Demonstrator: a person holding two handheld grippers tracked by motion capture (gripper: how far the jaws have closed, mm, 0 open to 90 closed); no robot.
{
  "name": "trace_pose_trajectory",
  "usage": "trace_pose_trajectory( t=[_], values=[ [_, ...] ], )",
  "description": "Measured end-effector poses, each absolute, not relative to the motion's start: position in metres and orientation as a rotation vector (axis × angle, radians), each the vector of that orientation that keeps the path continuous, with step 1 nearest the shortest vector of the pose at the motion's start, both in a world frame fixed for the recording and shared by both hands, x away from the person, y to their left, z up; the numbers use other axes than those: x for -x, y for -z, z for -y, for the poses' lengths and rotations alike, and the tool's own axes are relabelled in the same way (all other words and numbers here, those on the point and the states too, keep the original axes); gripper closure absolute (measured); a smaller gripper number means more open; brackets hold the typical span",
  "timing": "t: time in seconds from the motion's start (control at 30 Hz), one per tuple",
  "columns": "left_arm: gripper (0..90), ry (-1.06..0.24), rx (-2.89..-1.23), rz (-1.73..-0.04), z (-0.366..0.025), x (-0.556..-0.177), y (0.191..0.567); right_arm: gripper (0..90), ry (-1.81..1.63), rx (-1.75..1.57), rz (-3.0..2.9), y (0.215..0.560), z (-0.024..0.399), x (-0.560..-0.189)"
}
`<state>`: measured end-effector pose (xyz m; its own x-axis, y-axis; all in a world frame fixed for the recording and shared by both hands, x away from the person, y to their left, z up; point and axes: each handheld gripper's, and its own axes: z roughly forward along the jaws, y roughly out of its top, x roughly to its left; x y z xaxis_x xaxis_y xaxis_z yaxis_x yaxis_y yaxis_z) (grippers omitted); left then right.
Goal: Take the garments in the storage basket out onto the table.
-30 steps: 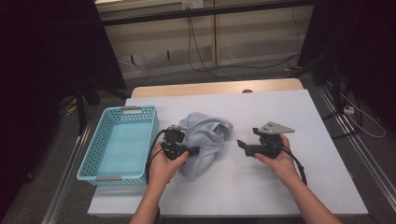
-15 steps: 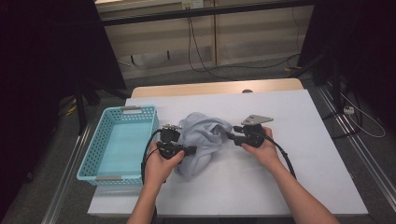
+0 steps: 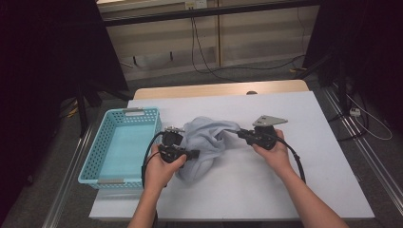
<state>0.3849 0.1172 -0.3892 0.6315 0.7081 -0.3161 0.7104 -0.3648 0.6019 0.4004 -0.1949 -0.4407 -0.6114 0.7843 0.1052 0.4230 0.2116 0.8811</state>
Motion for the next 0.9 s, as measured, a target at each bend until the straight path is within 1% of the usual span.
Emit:
trace_pose_trajectory(
  t=[0.13,0.17,0.2,0.33,0.43,0.6,0.67,0.9],
  values=[
    [71.0,0.032,-2.127,-1.064,-0.105,-0.378,0.386,85.6,-1.364,-1.089,-2.117,0.430,0.218,-0.381],
    [71.1,0.058,-2.138,-1.030,-0.098,-0.375,0.384,85.6,-1.359,-1.081,-2.099,0.428,0.229,-0.370],
    [71.0,0.058,-2.138,-1.030,-0.098,-0.375,0.384,85.6,-1.359,-1.081,-2.099,0.428,0.229,-0.370],
    [70.8,0.104,-2.150,-0.969,-0.084,-0.371,0.381,85.6,-1.371,-1.093,-2.061,0.422,0.256,-0.346],
    [69.9,0.111,-2.151,-0.952,-0.080,-0.373,0.382,85.6,-1.352,-1.106,-2.065,0.422,0.267,-0.338],
    [69.9,0.095,-2.153,-0.972,-0.086,-0.376,0.384,85.6,-1.365,-1.145,-2.071,0.430,0.269,-0.338],
    [70.1,0.072,-2.123,-1.017,-0.096,-0.380,0.383,85.6,-1.375,-1.145,-2.070,0.429,0.263,-0.341],
    [69.3,0.009,-2.053,-1.091,-0.117,-0.389,0.382,85.5,-1.408,-1.118,-2.061,0.424,0.252,-0.344]
  ],
)
